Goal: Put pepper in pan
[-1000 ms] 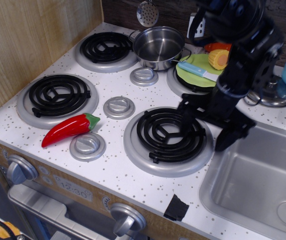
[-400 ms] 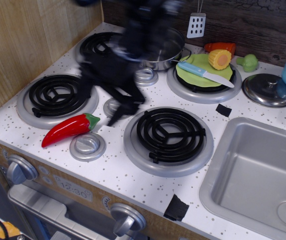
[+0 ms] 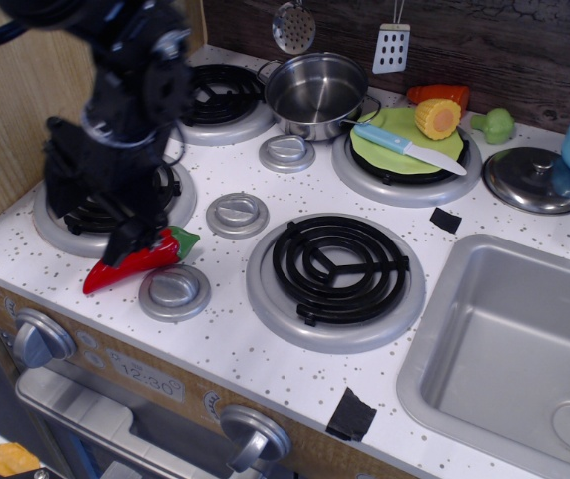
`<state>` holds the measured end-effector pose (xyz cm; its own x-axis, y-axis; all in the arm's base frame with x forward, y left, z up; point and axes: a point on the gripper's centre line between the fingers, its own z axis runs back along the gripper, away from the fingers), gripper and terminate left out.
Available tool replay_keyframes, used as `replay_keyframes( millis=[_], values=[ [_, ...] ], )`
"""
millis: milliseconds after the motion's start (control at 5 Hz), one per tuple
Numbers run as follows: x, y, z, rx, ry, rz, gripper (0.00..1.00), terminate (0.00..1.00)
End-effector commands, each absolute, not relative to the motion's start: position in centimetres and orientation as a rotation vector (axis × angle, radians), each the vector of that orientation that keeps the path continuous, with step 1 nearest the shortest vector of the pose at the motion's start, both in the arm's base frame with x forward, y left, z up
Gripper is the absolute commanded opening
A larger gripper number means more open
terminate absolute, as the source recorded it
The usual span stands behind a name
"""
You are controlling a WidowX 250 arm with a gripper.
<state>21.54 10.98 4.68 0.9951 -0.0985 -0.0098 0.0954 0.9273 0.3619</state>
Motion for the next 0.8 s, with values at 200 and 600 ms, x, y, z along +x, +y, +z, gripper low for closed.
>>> replay_keyframes(
  millis=[200, 600],
  values=[
    [22.0, 11.5, 1.2, 0.284, -0.131, -0.174, 1.00, 0.00],
    [22.4, 11.7, 0.2, 0.223, -0.142, -0.146, 0.00, 0.00]
  ],
)
